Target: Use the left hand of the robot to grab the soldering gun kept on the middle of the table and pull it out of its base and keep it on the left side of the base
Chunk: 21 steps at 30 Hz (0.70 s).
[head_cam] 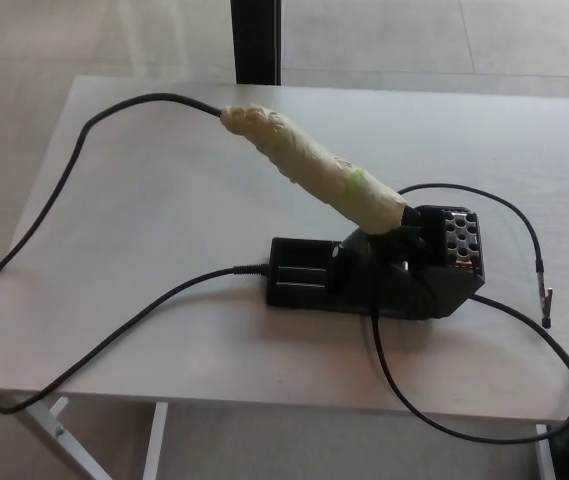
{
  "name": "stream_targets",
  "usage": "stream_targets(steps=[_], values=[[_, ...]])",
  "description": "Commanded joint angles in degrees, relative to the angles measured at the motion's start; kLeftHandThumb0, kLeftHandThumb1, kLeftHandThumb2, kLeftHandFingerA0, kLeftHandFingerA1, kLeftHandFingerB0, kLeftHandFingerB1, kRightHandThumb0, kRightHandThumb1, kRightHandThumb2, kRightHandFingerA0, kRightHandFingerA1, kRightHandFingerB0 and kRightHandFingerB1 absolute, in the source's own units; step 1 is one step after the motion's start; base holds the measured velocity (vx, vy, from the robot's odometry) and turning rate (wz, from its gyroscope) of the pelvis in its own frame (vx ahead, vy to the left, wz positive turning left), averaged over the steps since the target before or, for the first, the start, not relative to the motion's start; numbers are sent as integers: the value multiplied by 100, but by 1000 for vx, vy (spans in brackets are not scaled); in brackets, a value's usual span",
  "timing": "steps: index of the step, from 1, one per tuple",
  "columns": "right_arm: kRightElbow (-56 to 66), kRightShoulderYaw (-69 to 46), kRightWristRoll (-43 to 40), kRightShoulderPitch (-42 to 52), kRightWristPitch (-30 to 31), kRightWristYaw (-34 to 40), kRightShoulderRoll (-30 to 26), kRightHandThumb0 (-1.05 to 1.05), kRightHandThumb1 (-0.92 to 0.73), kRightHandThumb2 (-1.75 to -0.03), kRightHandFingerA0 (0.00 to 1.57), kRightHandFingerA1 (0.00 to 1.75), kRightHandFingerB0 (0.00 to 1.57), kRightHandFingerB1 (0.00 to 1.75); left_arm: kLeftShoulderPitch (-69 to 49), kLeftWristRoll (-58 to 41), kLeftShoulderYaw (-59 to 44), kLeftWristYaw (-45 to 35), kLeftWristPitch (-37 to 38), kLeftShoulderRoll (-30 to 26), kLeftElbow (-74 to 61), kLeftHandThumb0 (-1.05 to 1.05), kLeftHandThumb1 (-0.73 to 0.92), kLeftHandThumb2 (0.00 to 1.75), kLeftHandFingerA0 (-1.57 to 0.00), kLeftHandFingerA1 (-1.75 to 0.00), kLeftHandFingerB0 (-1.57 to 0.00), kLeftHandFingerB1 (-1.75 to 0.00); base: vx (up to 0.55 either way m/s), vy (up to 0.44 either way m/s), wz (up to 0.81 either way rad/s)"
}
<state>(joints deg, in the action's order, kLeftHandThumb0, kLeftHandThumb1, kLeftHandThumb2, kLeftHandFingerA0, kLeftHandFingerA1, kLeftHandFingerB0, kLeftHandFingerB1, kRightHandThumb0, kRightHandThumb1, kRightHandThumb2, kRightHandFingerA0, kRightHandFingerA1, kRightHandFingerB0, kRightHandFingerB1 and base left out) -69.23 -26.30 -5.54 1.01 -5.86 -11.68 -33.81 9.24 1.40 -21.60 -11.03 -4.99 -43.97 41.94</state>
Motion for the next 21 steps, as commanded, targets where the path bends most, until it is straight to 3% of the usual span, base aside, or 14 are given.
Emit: stream_targets(steps=[1,6,8,9,10,11,12,13,14,15,16,19,20,21], values=[[-35,-7,-117,25,-228,-89,-163,-105,-77,-86,106,123,4,137,1510,434,789,-326,-688,-462,-2015,-52,72,61,-25,-46,-28,-38,0,0,0],[-54,47,-68,-30,-188,-44,-199,-105,-77,-85,105,122,5,136,2786,672,1807,-761,-539,84,-2503,-56,69,60,-26,-46,-30,-37,0,0,0],[-86,68,-50,-51,-204,-49,-224,-105,-70,-98,107,123,0,160,2991,673,2357,-1020,-784,474,-3279,-57,68,62,-27,-54,-31,-40,0,0,0],[-96,94,-28,-61,-212,-43,-222,-105,-78,-85,105,123,8,141,3004,745,2562,-1118,-908,538,-3560,-59,68,60,-27,-55,-31,-40,0,0,0],[-89,110,-18,-71,-206,-41,-220,-105,-71,-97,105,124,0,158,3018,867,2750,-1199,-917,561,-3733,-59,70,61,-26,-51,-32,-40,0,0,0],[-48,116,-32,-69,-192,-76,-221,-105,-76,-86,101,126,7,145,3092,1079,3089,-1342,-741,630,-3893,-64,51,89,-23,-56,-28,-52,0,0,0],[-48,124,-30,-72,-197,-85,-225,-105,-77,-86,100,125,8,143,3148,1148,3257,-1417,-713,686,-3963,-57,70,61,-27,-51,-31,-39,0,0,0],[-66,139,-17,-82,-205,-78,-229,-105,-77,-86,100,125,8,143,3198,1201,3404,-1479,-745,732,-4033,-57,70,61,-27,-51,-31,-39,0,0,0],[-64,126,-34,-78,-212,-86,-229,-105,-69,-97,103,125,0,162,3251,1253,3580,-1491,-660,852,-4027,-56,68,60,-27,-51,-31,-40,0,0,0],[-53,123,-42,-63,-225,-105,-239,-105,-70,-97,102,125,0,161,3312,1352,3765,-1527,-628,925,-4069,-67,51,89,-24,-58,-25,-52,0,0,0],[-81,120,-42,-80,-225,-82,-248,-105,-71,-94,105,124,0,162,3370,1438,4041,-1573,-639,1130,-4113,-57,67,60,-26,-52,-30,-41,0,0,0],[-84,119,-49,-79,-237,-86,-262,-105,-71,-95,106,124,0,163,3441,1628,4473,-1497,-581,1448,-4093,-59,65,59,-31,-62,-33,-44,0,0,0],[-83,132,-35,-84,-237,-65,-260,-105,-78,-85,105,123,10,144,3502,1722,4671,-1545,-649,1540,-4096,-62,66,59,-30,-60,-33,-42,0,0,0],[-63,133,-38,-82,-241,-79,-261,-105,-70,-96,103,123,0,168,3541,1785,4798,-1596,-661,1606,-4091,-63,69,61,-25,-59,-31,-41,0,0,0]])
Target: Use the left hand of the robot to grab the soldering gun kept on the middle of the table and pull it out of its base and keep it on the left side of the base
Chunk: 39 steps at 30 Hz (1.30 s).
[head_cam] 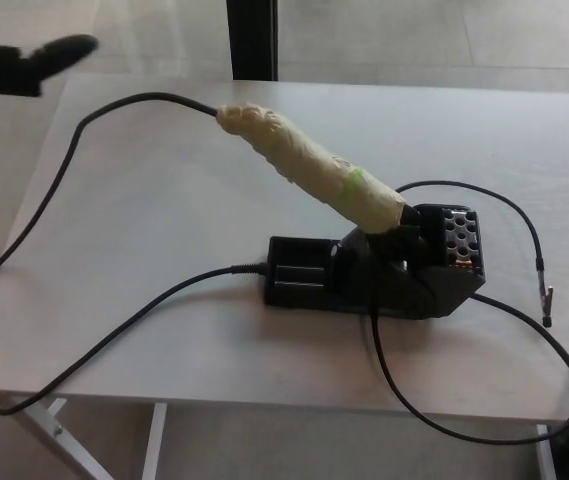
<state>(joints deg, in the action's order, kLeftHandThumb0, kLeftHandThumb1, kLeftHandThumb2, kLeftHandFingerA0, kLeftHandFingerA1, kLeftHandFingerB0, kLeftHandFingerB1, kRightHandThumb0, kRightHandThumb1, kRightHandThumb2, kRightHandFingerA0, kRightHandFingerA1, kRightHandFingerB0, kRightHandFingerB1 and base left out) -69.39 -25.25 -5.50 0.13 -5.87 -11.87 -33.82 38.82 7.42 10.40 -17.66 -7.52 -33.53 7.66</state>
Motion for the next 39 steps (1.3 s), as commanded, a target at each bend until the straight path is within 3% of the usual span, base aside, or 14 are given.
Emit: stream_targets(steps=[1,2,3,4,5,10,15,16,17,24,28,29,37,39], values=[[-16,34,-44,7,-246,-80,-261,-105,-70,-96,103,123,0,168,637,1272,1799,-1005,-448,646,-675,-63,69,61,-25,-59,-31,-41,0,0,0],[2,29,-54,6,-238,-95,-261,-105,-68,-98,105,125,4,168,645,1338,1965,-993,-406,756,-699,-61,68,60,-36,-67,-32,-41,0,0,0],[-6,43,-40,-11,-230,-68,-257,-105,-76,-86,103,123,12,149,683,1429,2136,-1008,-308,818,-700,-61,69,60,-33,-66,-31,-42,0,0,0],[-13,46,-39,-20,-233,-70,-254,-105,-69,-98,102,124,2,167,726,1497,2232,-1042,-265,825,-694,-62,66,61,-28,-63,-30,-42,0,0,0],[-15,41,-49,-24,-240,-93,-253,-105,-69,-98,102,124,2,167,772,1554,2318,-1077,-252,822,-692,-62,66,61,-28,-63,-30,-42,0,0,0],[-1,16,-85,-46,-165,-104,-278,-105,-68,-98,106,124,11,166,982,1851,2638,-834,328,883,-371,-62,74,62,-31,-61,-32,-44,0,0,0],[1,71,-33,-84,-159,-84,-341,-105,-68,-99,104,121,13,160,1430,1985,2802,-1014,205,934,-282,-62,73,62,-33,-59,-35,-41,0,0,0],[2,68,-36,-86,-166,-59,-335,-105,-72,-89,106,120,21,148,1490,2064,2831,-958,273,928,-261,-63,73,62,-34,-60,-38,-41,0,0,0],[-2,79,-27,-92,-169,-71,-351,-105,-67,-98,107,122,17,162,1664,2160,2861,-967,380,903,-266,-62,73,62,-32,-60,-37,-41,0,0,0],[31,69,-90,-107,-159,-162,-387,-105,-65,-100,106,123,14,165,1719,2331,2885,-1064,511,829,-273,-62,74,63,-32,-57,-37,-41,0,0,0],[26,92,-95,-175,-138,-212,-412,-105,-72,-89,107,120,19,149,1706,2770,3114,-1183,934,588,-170,-62,77,64,-35,-54,-37,-40,0,0,0],[40,124,-62,-206,-103,-151,-416,-105,-65,-99,110,118,14,163,1690,2863,3158,-1158,1037,530,-175,-62,76,63,-37,-55,-39,-40,0,0,0],[-33,262,-12,-330,-140,-115,-450,-105,-66,-98,113,116,13,163,1374,3131,3260,-1886,615,389,-586,-66,80,64,-22,-50,-32,-38,0,0,0],[-44,276,-15,-344,-138,-150,-461,-105,-73,-88,111,115,21,147,1319,3215,3267,-1983,543,430,-599,-67,80,64,-24,-49,-33,-38,0,0,0]])
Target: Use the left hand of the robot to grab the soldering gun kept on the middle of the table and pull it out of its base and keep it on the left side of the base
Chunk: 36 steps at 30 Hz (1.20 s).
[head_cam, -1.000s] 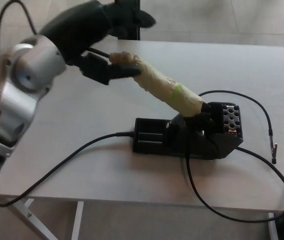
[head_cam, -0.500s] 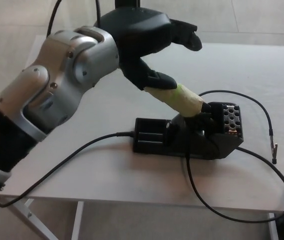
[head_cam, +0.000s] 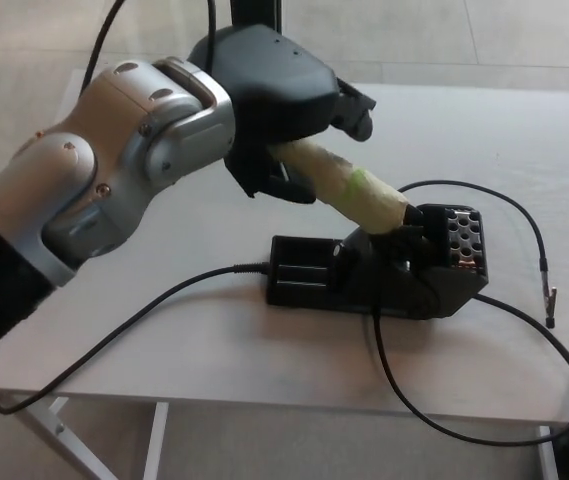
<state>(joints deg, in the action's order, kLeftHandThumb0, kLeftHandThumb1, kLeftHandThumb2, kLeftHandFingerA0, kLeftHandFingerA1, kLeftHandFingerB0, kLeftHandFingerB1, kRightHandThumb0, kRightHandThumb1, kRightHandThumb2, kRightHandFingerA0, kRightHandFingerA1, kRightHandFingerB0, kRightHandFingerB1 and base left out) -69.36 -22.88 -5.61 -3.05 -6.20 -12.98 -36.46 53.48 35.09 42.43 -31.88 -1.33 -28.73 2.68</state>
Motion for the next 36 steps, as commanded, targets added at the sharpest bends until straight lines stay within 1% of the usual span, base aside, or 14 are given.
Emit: stream_targets(steps=[1,11,12,13,14,16,17,20,23,24,27,34,35,36], values=[[-54,45,-6,-28,-112,-39,-198,-105,-73,-88,111,115,21,147,-171,510,52,-572,-64,-23,-97,-67,80,64,-24,-49,-33,-38,0,0,0],[-57,68,-26,-73,-60,22,-209,-105,-65,-100,114,112,15,159,-246,682,-142,-619,38,184,11,-66,83,65,-34,-56,-32,-41,0,0,0],[-60,58,-44,-69,-73,-15,-211,-105,-66,-99,113,114,19,160,-352,613,-249,-403,87,240,23,-62,78,63,-73,-82,-41,-47,0,0,0],[-65,52,-53,-62,-93,-58,-216,-105,-72,-90,112,112,23,147,-562,514,-430,12,157,336,12,-57,74,65,-87,-103,-40,-50,0,0,0],[-79,51,-54,-68,-93,-55,-216,-105,-72,-90,112,112,23,147,-687,483,-543,156,151,402,-34,-57,74,65,-87,-103,-40,-50,0,0,0],[-65,68,-36,-80,-45,-3,-217,-105,-68,-99,117,110,15,159,-1034,552,-744,1178,715,536,75,-22,75,71,-99,-148,-45,-57,0,0,0],[-55,101,4,-54,-94,-6,-238,-105,-69,-99,119,108,15,157,-1084,574,-780,1386,861,573,119,-20,55,98,-121,-132,-37,-61,0,0,0],[-61,111,17,-67,-59,20,-245,-105,-74,-92,119,105,22,136,-1138,530,-880,1793,1238,625,240,-14,71,73,-97,-169,-53,-58,0,0,0],[-145,145,65,-100,-84,72,-243,-105,-71,-97,123,101,23,148,-1203,391,-982,1923,1453,699,308,-19,67,70,-92,-167,-62,-63,0,0,0],[-135,103,15,-110,-45,63,-236,-105,-71,-97,126,101,28,151,-1166,617,-888,2214,1646,648,403,-19,62,65,-88,-163,-71,-117,0,0,0],[-135,143,51,-80,-90,85,-240,-105,-74,-94,127,101,46,139,-1194,697,-859,2458,1816,663,549,-20,62,74,-81,-172,-73,-145,0,0,0],[-147,179,63,-93,-90,127,-246,-105,-75,-94,130,99,54,136,-1173,648,-950,2427,1963,520,563,-20,61,79,-94,-175,-75,-138,0,0,0],[-118,180,59,-80,-80,98,-254,-105,-75,-95,128,99,53,135,-1159,623,-976,2423,2004,501,576,-29,51,98,-123,-138,-86,-109,0,0,0],[-104,178,57,-78,-70,90,-257,-105,-74,-96,129,99,55,136,-1148,611,-1002,2453,2059,485,596,-29,51,99,-125,-140,-89,-115,0,0,0]])
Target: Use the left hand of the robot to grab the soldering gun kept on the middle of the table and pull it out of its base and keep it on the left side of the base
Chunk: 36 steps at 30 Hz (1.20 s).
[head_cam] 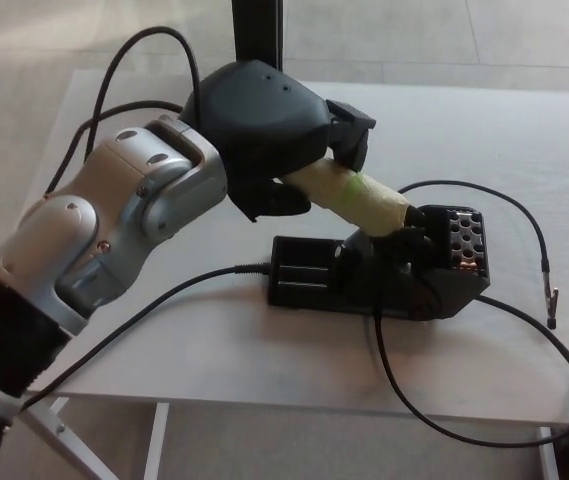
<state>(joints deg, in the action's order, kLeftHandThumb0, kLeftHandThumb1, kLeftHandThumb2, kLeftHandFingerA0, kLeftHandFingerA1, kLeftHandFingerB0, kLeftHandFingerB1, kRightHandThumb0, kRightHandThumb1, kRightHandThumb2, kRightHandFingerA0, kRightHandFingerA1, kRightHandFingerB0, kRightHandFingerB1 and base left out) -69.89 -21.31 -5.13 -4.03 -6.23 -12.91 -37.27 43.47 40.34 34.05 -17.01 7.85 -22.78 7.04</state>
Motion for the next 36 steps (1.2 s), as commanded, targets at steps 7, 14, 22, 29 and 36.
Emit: stream_targets(steps=[7,14,22,29,36], values=[[-32,-10,-5,52,-150,58,-171,-105,-75,-96,132,97,57,139,-69,45,-410,554,1193,-520,-18,-27,47,98,-126,-140,-83,-110,0,0,0],[-22,-47,-38,46,-116,41,-232,-105,-75,-97,132,97,56,139,-249,-23,-910,743,1881,-1318,120,-16,49,104,-101,-175,-82,-140,0,0,0],[-79,-78,-71,61,-96,41,-236,-105,-74,-96,130,98,58,136,-701,-470,-1525,504,2138,-1993,85,-15,48,113,-100,-175,-79,-156,0,0,0],[-103,-85,-53,81,-130,67,-242,-105,-72,-98,130,99,62,138,-1694,-723,-2185,455,2015,-2292,-291,-15,54,100,-96,-175,-75,-158,0,0,0],[-143,-79,-51,25,-130,43,-214,-105,-71,-100,130,98,64,137,-2600,-867,-2597,596,1766,-1900,-490,-9,55,105,-94,-175,-70,-164,0,0,0]])
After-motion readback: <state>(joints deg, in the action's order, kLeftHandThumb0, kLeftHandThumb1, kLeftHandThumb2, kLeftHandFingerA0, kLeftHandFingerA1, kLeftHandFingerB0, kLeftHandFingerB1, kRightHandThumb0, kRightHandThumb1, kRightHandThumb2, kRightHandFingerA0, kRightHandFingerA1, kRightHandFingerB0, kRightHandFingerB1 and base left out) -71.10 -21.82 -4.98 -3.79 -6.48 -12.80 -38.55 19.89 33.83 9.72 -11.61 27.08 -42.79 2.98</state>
